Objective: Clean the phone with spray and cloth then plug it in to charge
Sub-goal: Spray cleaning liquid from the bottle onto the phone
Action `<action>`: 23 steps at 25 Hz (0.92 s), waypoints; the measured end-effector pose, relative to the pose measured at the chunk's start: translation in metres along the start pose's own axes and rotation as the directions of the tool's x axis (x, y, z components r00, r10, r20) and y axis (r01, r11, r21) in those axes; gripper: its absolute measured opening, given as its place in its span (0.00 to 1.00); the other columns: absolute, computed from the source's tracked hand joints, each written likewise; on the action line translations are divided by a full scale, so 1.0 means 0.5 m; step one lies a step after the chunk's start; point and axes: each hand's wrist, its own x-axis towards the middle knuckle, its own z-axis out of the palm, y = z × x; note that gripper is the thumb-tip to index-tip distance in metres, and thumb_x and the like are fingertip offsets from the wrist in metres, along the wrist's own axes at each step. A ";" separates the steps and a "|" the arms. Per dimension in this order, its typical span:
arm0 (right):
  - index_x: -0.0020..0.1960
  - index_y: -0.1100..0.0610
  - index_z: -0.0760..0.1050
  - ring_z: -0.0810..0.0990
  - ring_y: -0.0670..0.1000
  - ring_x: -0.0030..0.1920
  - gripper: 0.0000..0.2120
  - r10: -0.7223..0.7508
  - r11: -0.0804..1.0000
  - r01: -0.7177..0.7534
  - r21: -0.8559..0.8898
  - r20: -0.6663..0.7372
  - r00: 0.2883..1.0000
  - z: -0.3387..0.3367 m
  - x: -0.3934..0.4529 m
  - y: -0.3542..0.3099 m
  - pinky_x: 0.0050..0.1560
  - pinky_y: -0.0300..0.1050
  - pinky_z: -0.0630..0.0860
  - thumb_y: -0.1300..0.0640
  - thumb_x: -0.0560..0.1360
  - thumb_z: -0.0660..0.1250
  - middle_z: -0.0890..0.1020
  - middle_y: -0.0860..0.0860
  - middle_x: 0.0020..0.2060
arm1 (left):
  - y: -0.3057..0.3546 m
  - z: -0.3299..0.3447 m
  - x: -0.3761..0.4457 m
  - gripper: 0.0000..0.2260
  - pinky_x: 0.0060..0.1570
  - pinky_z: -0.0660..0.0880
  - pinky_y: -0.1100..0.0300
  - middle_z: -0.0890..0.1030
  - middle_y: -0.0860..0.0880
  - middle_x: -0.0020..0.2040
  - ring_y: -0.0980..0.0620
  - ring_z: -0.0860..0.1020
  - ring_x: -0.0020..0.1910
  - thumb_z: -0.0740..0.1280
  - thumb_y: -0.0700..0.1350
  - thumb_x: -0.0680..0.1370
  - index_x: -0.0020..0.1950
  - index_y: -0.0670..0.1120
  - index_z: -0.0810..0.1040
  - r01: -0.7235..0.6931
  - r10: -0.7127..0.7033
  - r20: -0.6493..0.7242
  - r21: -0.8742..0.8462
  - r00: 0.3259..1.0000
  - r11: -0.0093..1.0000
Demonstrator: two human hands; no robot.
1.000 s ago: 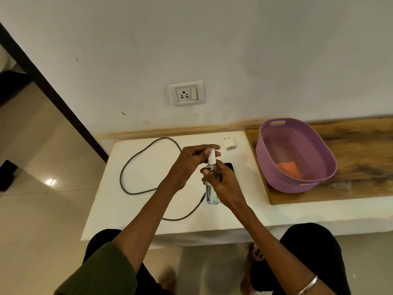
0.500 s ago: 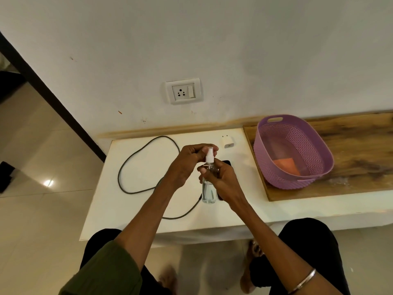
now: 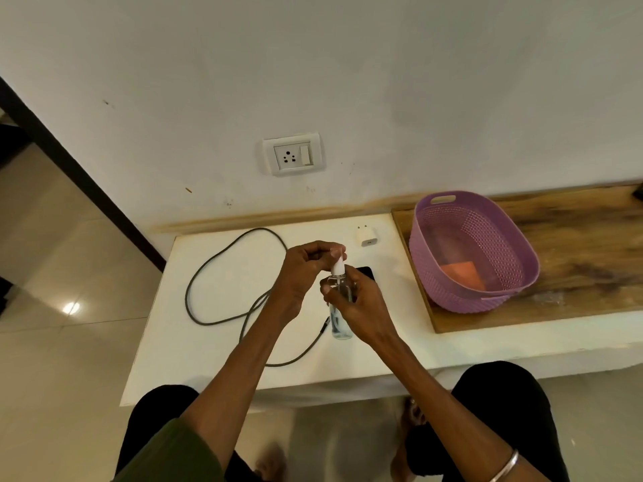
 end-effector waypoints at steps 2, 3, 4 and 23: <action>0.56 0.55 0.76 0.85 0.51 0.41 0.11 -0.020 0.992 0.012 0.128 0.059 0.998 -0.010 -0.004 -0.016 0.49 0.47 0.82 0.54 0.76 0.69 0.84 0.53 0.41 | 0.011 -0.008 0.004 0.10 0.52 0.80 0.59 0.85 0.46 0.49 0.50 0.82 0.52 0.66 0.47 0.79 0.52 0.45 0.85 0.040 -0.026 0.182 -0.074 0.983 0.996; 0.57 0.55 0.76 0.85 0.52 0.41 0.11 -0.030 0.986 0.018 0.166 0.074 0.997 -0.015 -0.007 -0.024 0.49 0.47 0.82 0.53 0.76 0.69 0.84 0.53 0.41 | 0.018 -0.014 0.006 0.12 0.52 0.80 0.58 0.85 0.46 0.50 0.50 0.82 0.54 0.64 0.49 0.79 0.53 0.45 0.85 0.053 -0.025 0.247 -0.107 0.969 0.993; 0.57 0.55 0.76 0.85 0.52 0.42 0.12 -0.028 0.983 0.013 0.184 0.078 0.997 -0.016 -0.007 -0.031 0.50 0.47 0.82 0.52 0.76 0.69 0.85 0.53 0.42 | 0.025 -0.021 0.010 0.13 0.53 0.80 0.59 0.85 0.45 0.51 0.49 0.82 0.55 0.63 0.49 0.79 0.55 0.45 0.84 0.046 -0.010 0.284 -0.123 0.959 0.991; 0.61 0.54 0.78 0.82 0.48 0.52 0.19 -0.203 0.946 0.073 -0.316 -0.400 0.894 -0.397 0.203 -0.096 0.55 0.48 0.81 0.53 0.72 0.74 0.84 0.49 0.53 | 0.010 0.086 0.111 0.08 0.51 0.76 0.57 0.87 0.51 0.51 0.53 0.84 0.50 0.68 0.40 0.79 0.56 0.47 0.85 -0.056 0.034 0.133 0.164 0.991 0.985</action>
